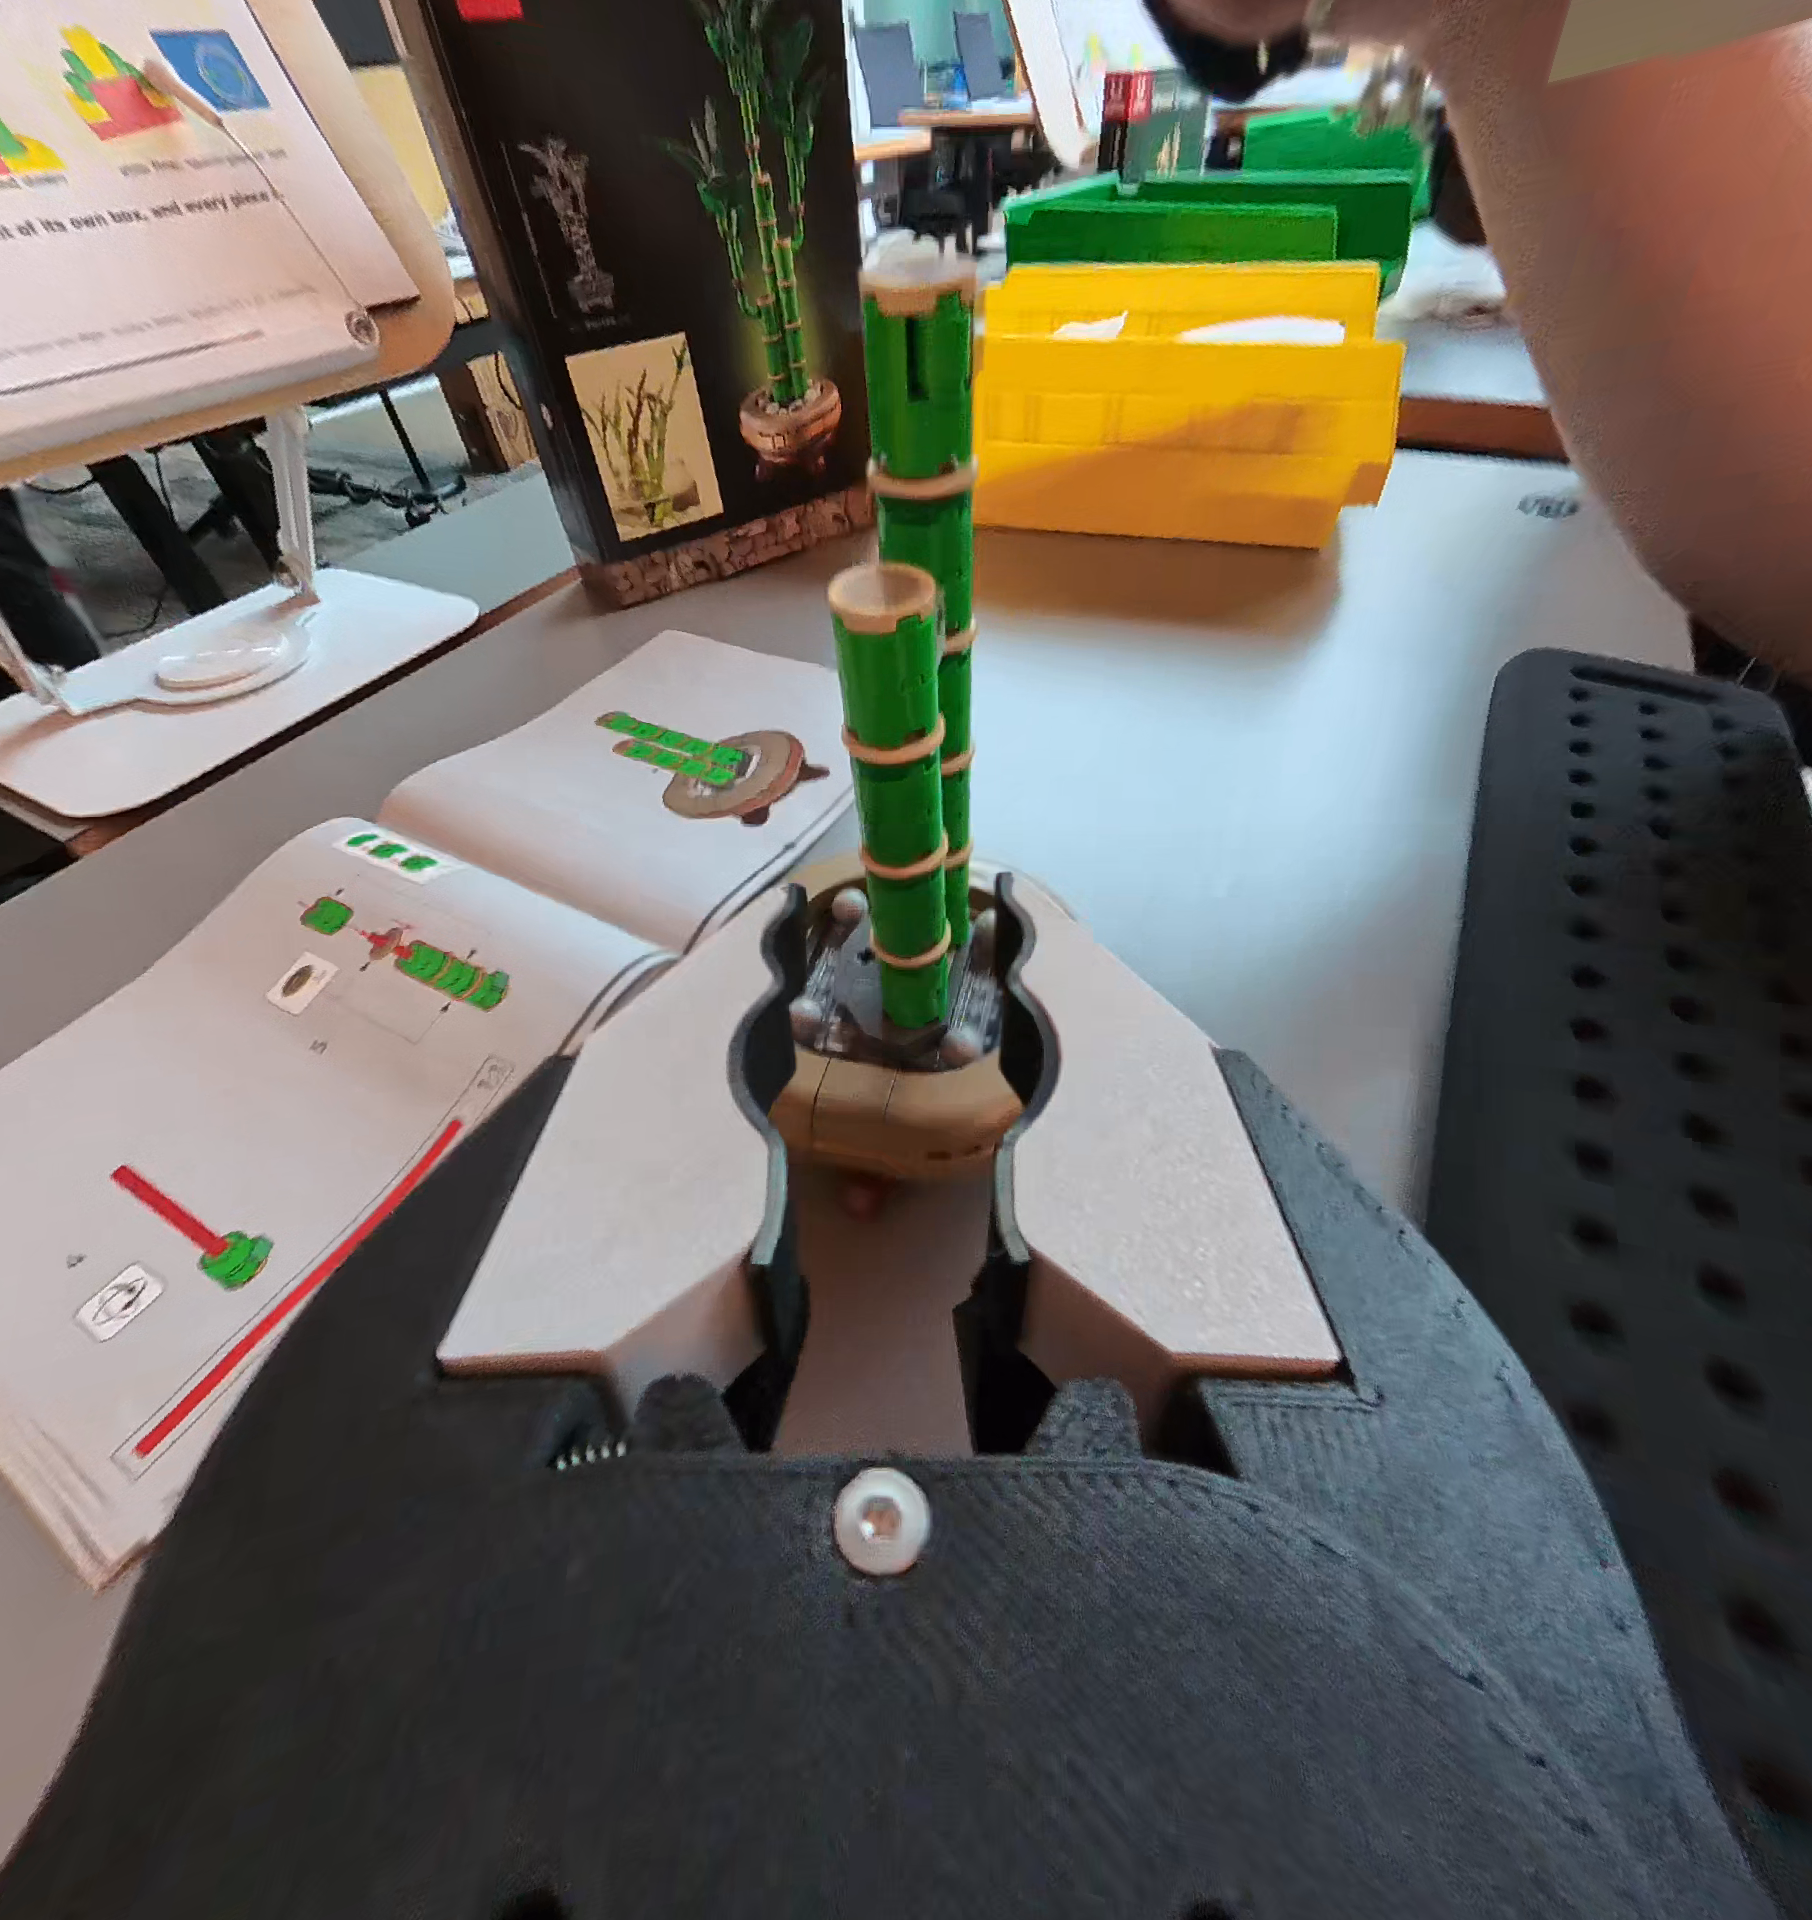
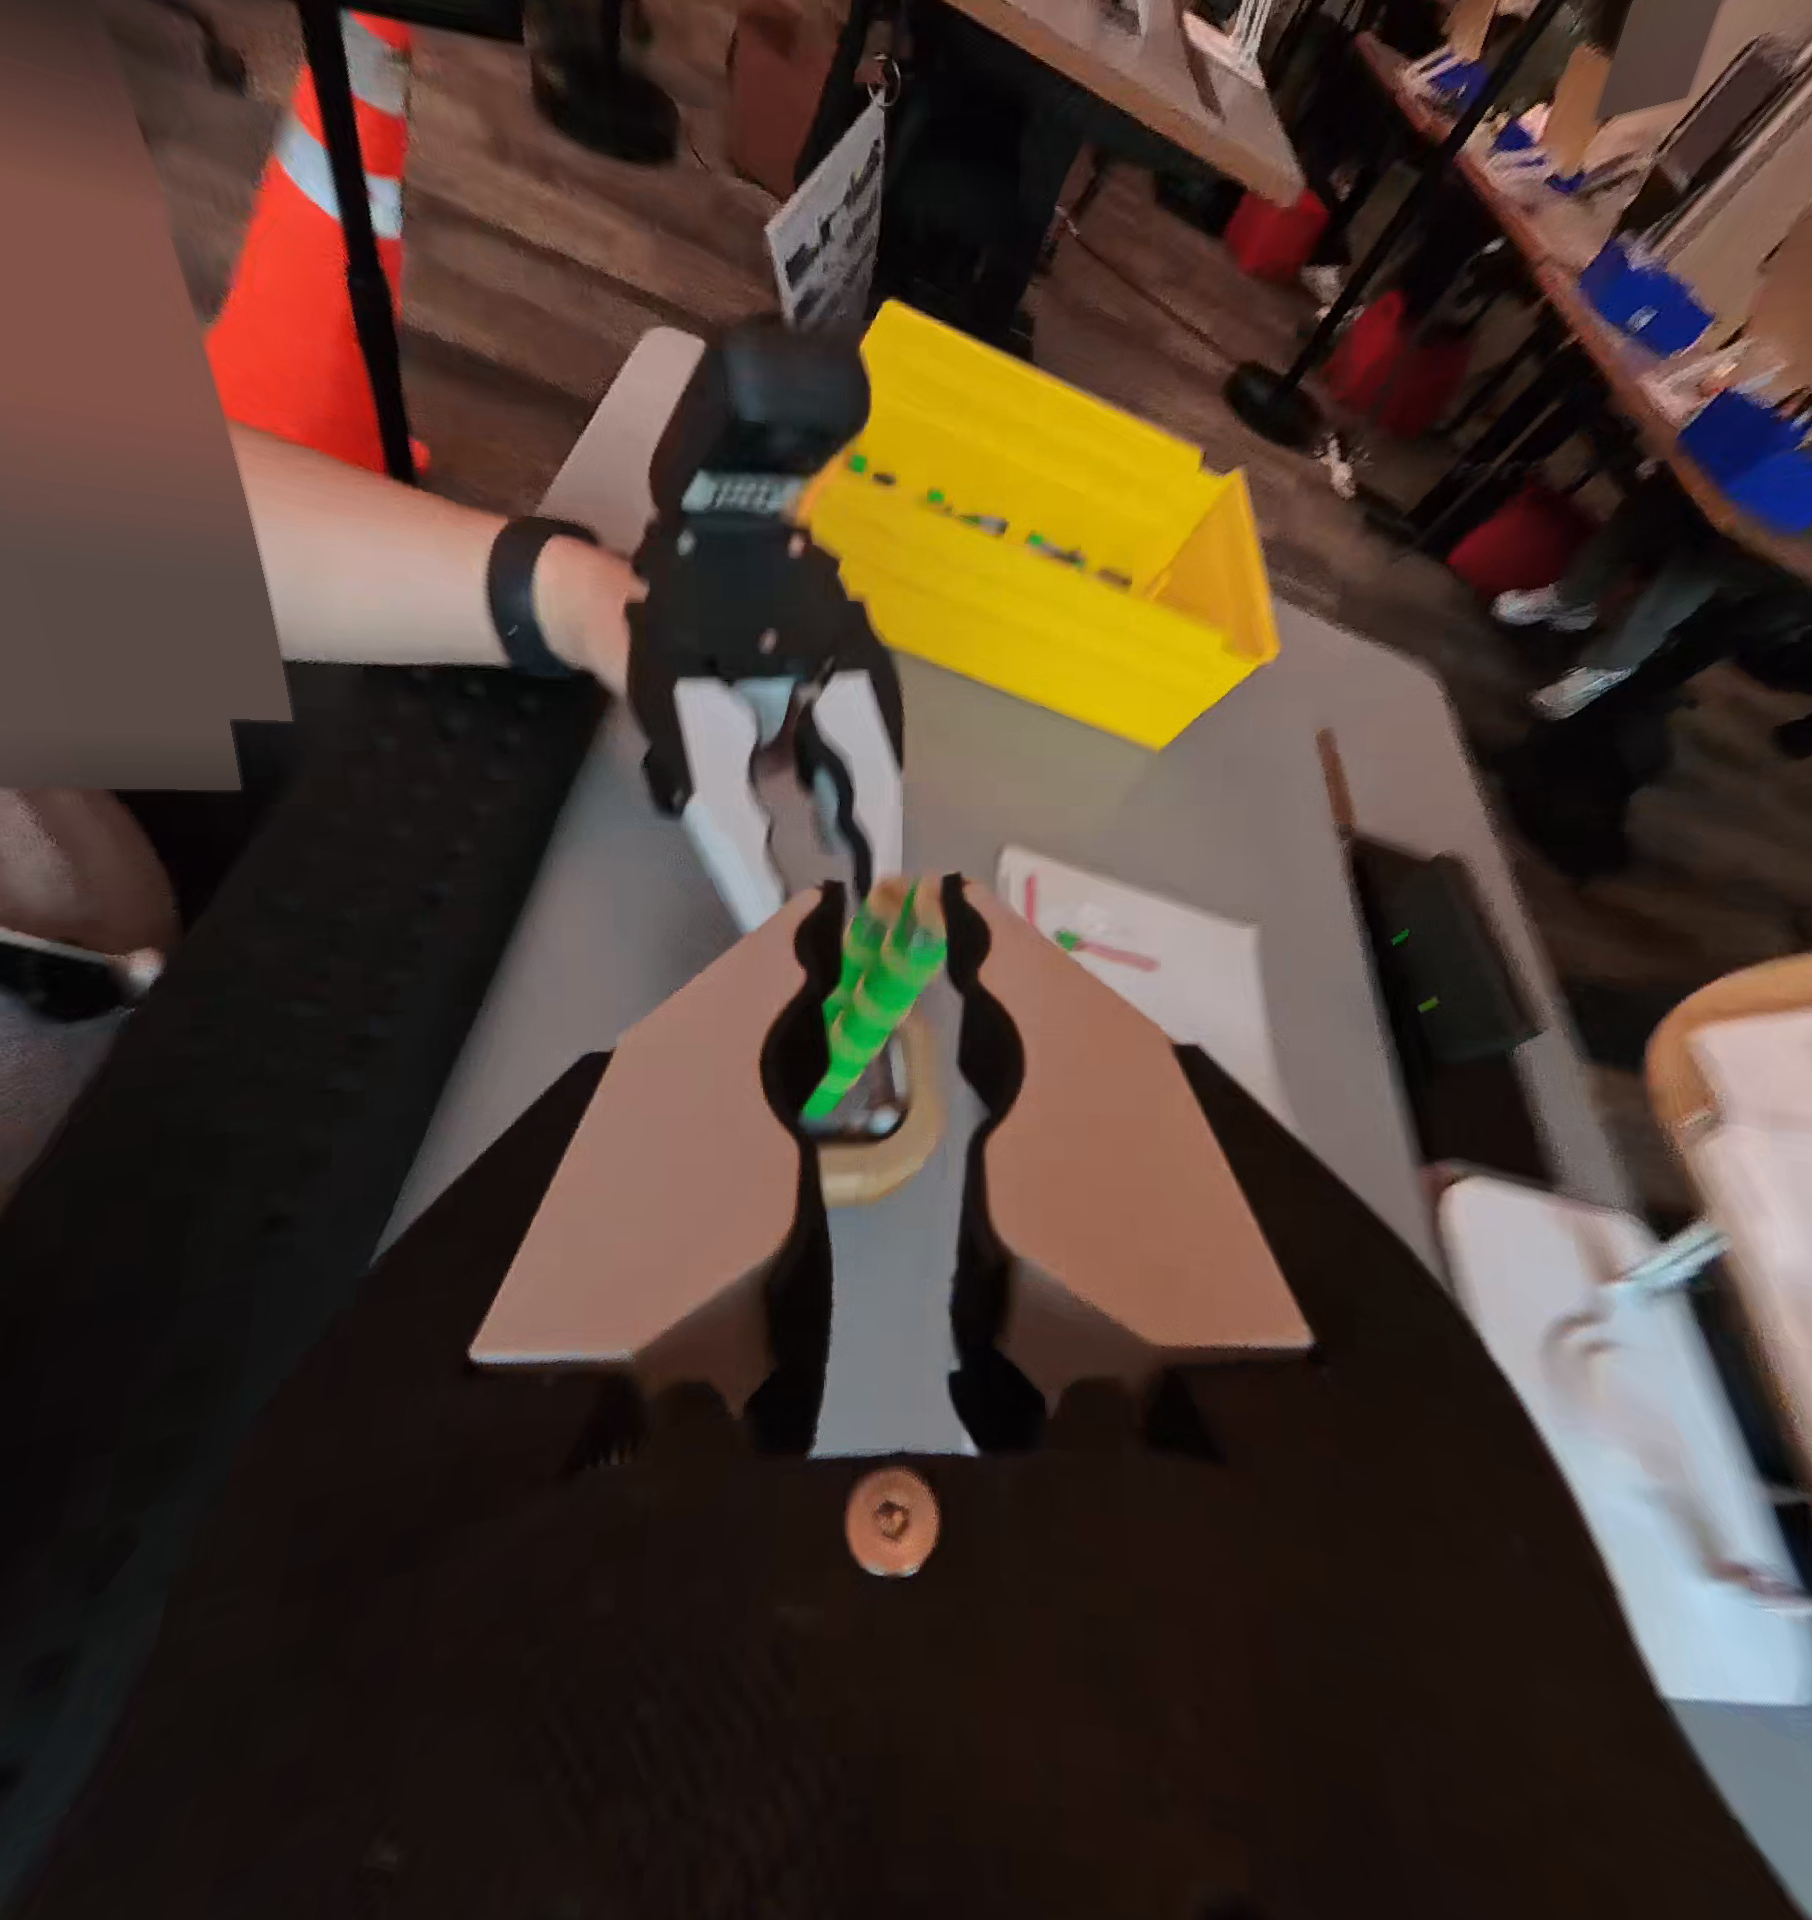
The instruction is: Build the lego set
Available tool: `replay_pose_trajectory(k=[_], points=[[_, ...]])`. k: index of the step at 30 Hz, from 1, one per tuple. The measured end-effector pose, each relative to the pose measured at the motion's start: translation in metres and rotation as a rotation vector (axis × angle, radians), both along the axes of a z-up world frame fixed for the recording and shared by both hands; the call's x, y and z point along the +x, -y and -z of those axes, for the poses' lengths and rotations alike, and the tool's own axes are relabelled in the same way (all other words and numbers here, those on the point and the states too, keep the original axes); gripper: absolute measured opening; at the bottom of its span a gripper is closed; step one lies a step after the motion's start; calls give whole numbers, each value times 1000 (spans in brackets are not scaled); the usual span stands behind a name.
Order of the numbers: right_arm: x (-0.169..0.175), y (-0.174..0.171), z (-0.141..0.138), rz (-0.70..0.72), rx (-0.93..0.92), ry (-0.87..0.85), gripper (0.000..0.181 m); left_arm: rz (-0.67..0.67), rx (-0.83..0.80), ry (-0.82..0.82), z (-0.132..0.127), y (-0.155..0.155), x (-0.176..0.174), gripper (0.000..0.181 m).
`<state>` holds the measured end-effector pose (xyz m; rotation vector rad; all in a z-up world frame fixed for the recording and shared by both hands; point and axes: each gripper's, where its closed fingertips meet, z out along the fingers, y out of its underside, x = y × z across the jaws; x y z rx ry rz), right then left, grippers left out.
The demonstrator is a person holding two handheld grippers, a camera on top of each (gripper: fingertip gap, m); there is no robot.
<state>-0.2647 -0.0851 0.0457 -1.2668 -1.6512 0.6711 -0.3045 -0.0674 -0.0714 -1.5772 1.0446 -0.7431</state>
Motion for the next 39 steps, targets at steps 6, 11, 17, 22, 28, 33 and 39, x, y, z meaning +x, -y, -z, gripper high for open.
replay_pose_trajectory(k=[6,11,17,22,28,33,39], points=[[12,-29,120,115,-371,55,0,-7,-21,-112,22,-5,-2,15],[-7,-32,152,107,-362,150,0,-19,-44,-104,25,-8,-2,2],[-7,-33,161,113,-381,191,0,-31,-57,-149,35,-13,-4,3],[-10,-31,162,96,-383,206,0,-25,-44,-205,45,-14,0,3],[-10,-32,163,100,-408,200,0,-21,-36,-208,46,-14,1,0],[-9,-32,164,100,-406,196,0,-14,-47,-206,46,-14,1,0],[-8,-31,164,101,-404,202,0,-12,-31,-215,46,-14,1,0]])
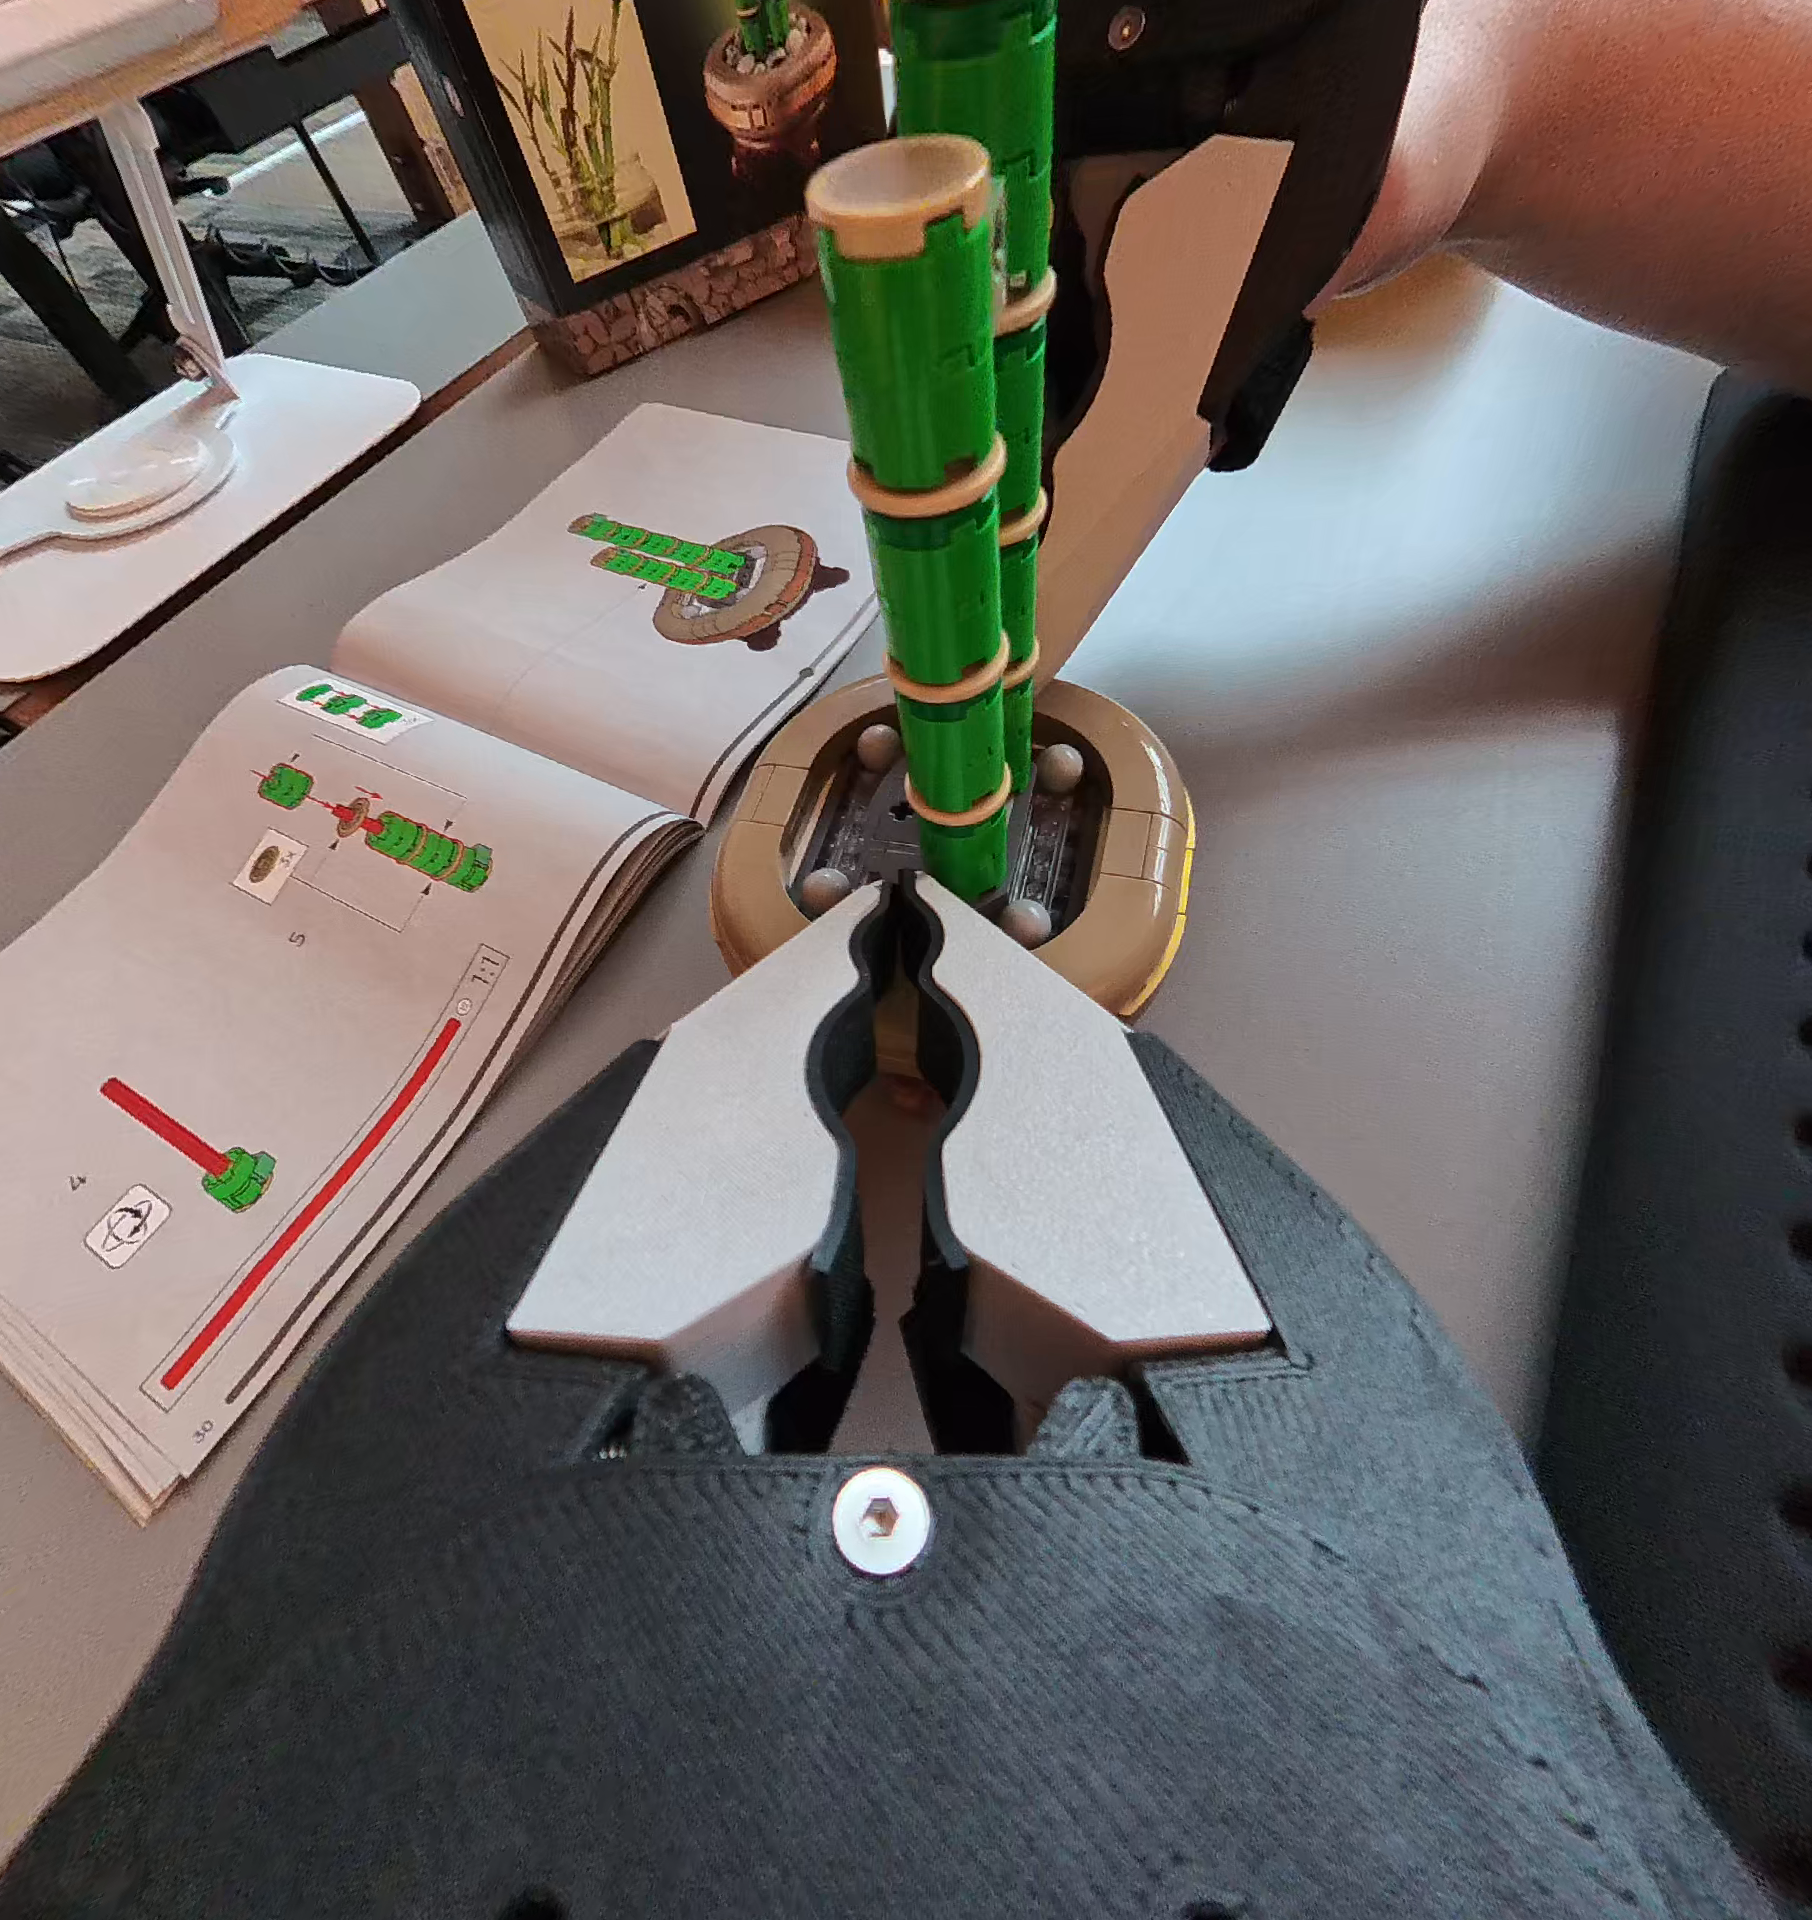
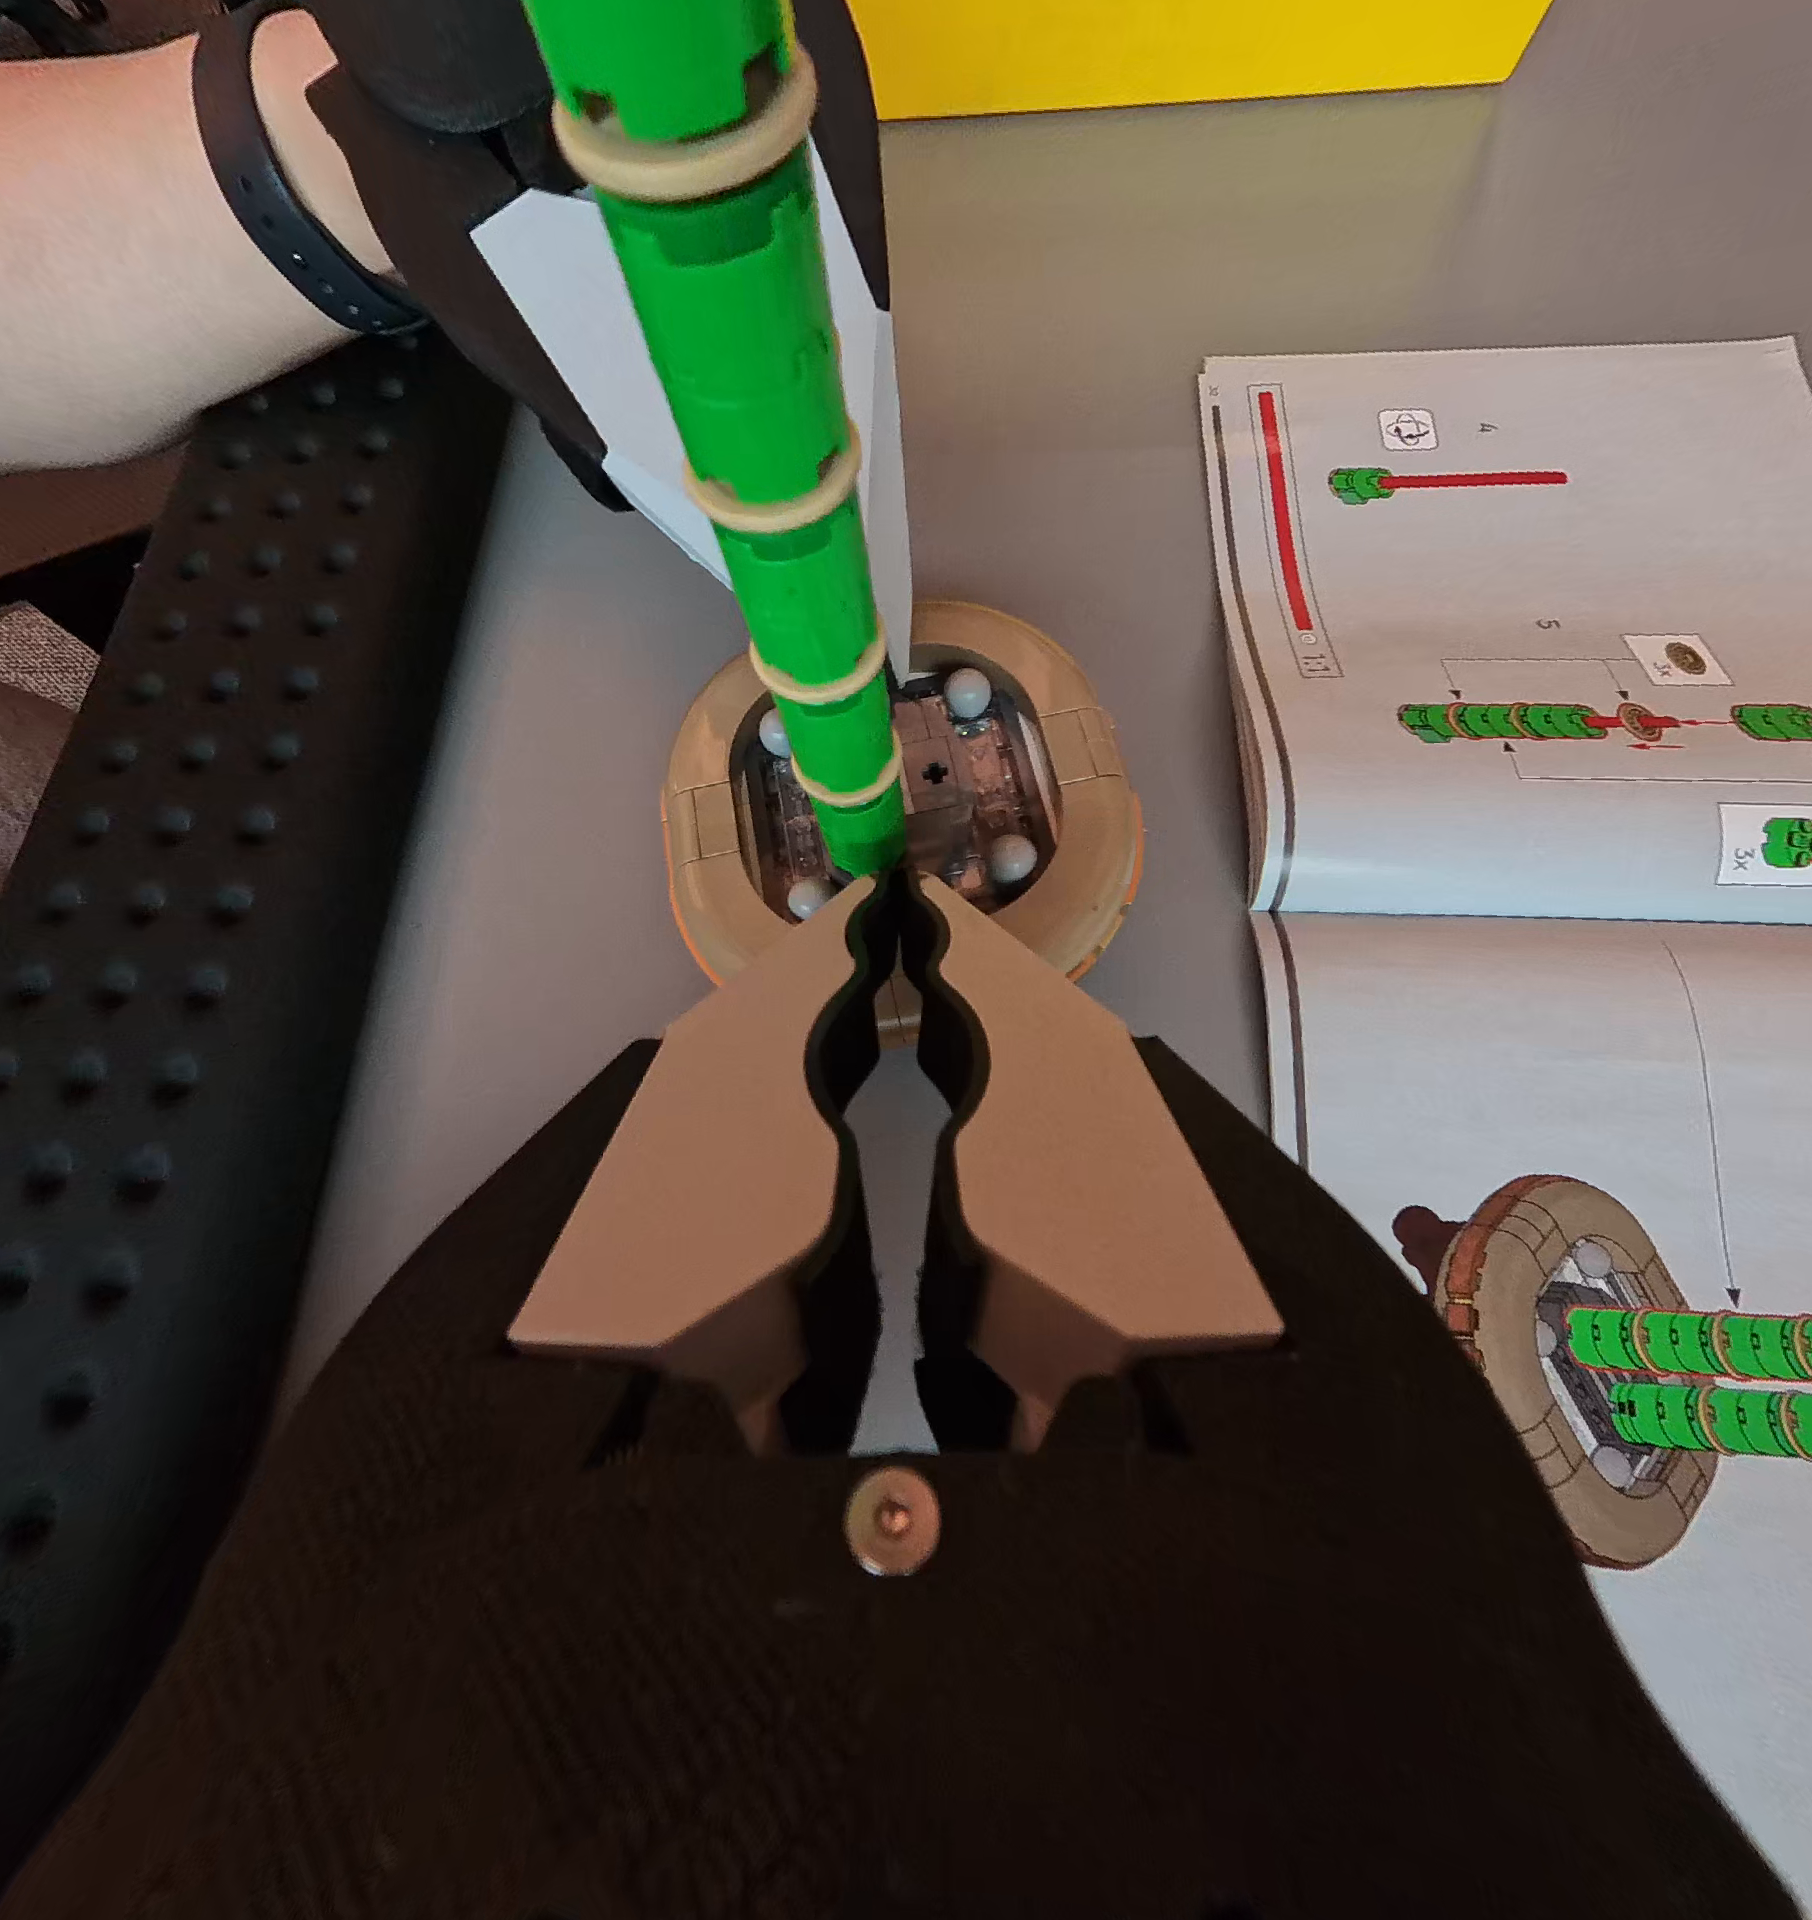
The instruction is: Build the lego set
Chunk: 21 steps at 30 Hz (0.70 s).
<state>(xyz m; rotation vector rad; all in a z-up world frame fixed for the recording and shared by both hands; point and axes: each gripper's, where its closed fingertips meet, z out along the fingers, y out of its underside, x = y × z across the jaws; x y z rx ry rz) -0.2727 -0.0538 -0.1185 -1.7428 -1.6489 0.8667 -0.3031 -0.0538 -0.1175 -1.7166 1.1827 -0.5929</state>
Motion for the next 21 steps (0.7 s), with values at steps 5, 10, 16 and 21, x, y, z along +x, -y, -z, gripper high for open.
replay_pose_trajectory(k=[5,10,16,21], points=[[0,0,0,2,8,6,0,-7,1,3,0,0,0,0],[0,-4,-2,26,0,-33,0,-55,-64,55,-2,-3,-2,0],[26,0,-61,73,34,-333,58,-109,-27,269,-42,-6,-34,48],[32,4,-17,62,94,-198,103,-15,-78,188,-20,7,-31,80]])
